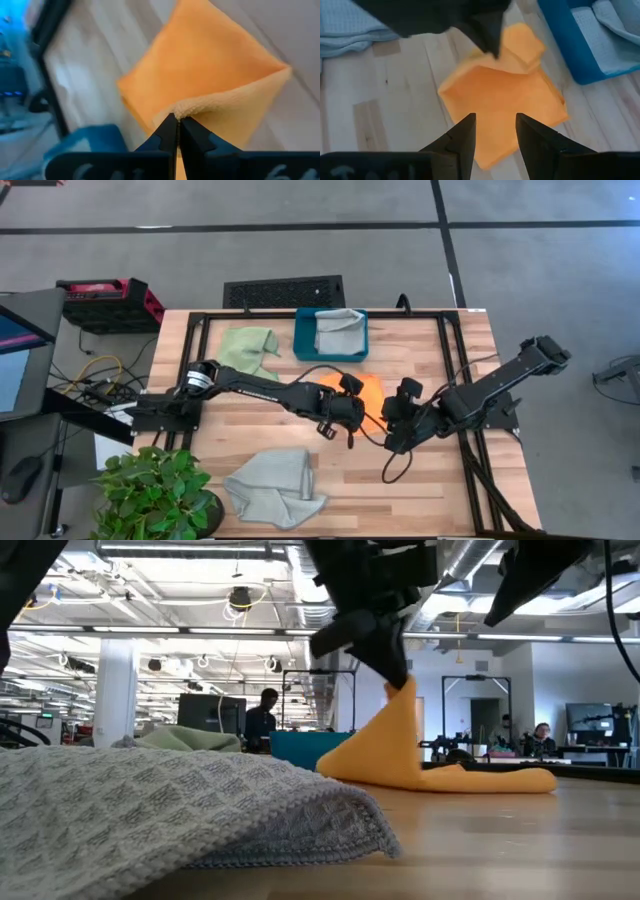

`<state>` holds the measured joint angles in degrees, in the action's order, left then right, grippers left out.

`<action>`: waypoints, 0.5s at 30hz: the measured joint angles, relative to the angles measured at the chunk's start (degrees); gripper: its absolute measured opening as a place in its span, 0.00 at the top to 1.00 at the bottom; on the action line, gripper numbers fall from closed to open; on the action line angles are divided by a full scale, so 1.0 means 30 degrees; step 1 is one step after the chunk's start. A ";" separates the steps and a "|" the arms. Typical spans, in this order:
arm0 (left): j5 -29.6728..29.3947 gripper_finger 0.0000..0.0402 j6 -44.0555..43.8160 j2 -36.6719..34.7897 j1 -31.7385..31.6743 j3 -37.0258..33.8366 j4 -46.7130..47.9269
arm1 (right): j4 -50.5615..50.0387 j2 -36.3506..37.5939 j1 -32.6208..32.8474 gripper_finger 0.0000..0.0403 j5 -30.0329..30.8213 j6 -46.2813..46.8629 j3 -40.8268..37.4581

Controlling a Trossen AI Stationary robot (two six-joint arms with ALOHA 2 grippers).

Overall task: Fold microfiber towels
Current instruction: Fold the orange towel

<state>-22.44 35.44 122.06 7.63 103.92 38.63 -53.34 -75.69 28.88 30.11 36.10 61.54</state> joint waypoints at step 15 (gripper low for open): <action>0.0788 1.00 0.2841 0.0543 -0.0892 0.0000 -0.5121 | -0.0065 -0.0159 0.0007 0.60 -0.0014 -0.0015 -0.0007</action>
<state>-20.07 43.97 123.69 4.95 103.92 23.26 -53.54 -76.16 28.91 30.07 36.05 61.52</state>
